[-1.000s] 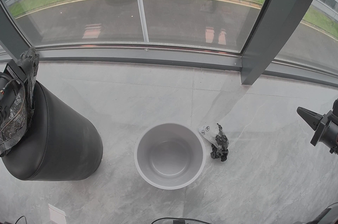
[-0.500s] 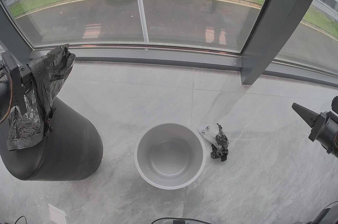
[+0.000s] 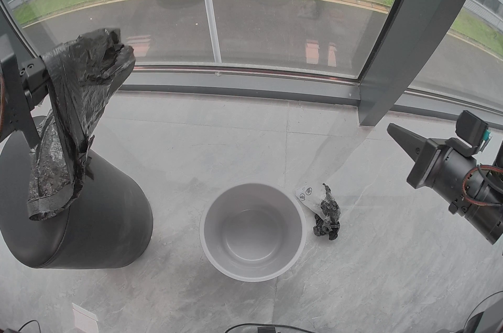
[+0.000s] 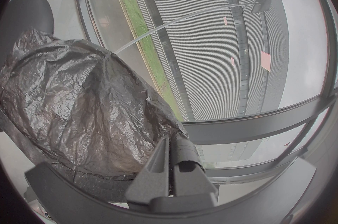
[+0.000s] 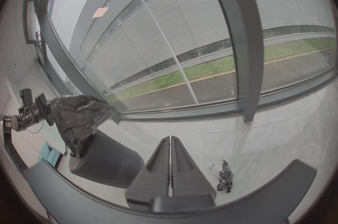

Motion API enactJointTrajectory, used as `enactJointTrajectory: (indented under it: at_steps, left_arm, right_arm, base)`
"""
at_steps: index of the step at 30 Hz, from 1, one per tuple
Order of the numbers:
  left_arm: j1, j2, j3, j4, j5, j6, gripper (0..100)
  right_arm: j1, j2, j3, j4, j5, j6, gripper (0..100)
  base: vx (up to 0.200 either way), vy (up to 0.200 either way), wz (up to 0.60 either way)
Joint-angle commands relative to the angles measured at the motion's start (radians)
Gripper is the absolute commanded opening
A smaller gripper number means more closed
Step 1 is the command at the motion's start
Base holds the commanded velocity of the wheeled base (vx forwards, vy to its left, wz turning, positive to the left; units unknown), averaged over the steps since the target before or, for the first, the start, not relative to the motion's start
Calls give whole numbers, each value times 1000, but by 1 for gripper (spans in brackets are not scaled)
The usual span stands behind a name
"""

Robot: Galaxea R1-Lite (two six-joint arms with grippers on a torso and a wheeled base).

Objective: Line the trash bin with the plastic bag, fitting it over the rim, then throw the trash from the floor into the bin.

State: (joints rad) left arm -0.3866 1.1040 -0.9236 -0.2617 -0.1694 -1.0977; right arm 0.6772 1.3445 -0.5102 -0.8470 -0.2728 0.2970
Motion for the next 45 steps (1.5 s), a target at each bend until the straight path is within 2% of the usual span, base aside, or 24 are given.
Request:
enactJointTrajectory:
  at_steps: [1,7,8,12,16,22,27,29,31,34,45]
  left_arm:
    - [-86,36,-124,84,16,-8,0]
    - [-150,62,-178,107,17,-5,0]
    - [-160,63,-184,108,17,-5,0]
    - [-199,68,-196,108,16,-4,0]
    - [-238,82,-212,108,25,-2,0]
    - [-247,108,-273,131,39,13,0]
    - [-285,111,-293,141,39,15,0]
    - [-287,111,-293,141,37,15,0]
    - [-288,111,-291,142,36,15,0]
    - [-288,109,-291,142,34,15,0]
    - [-288,103,-293,142,33,13,0]
  right_arm:
    - [81,114,-103,11,-17,-35,0]
    - [102,143,-134,17,-19,-52,0]
    - [104,150,-136,17,-19,-55,100]
    - [125,183,-137,5,-17,-95,100]
    - [182,219,-143,0,-16,-98,100]
    - [225,252,-162,0,-16,-101,100]
    - [265,305,-171,0,-19,-101,100]
    - [288,332,-182,0,-31,-101,100]
    - [334,395,-215,0,-91,-102,100]
    - [363,470,-269,0,-137,-102,100]
    - [432,622,-407,0,-161,-142,100]
  base:
    - [0,0,0]
    - [0,0,0]
    - [0,0,0]
    - [0,0,0]
    - [0,0,0]
    - [0,0,0]
    - [0,0,0]
    - [0,0,0]
    - [0,0,0]
    - [0,0,0]
    - [0,0,0]
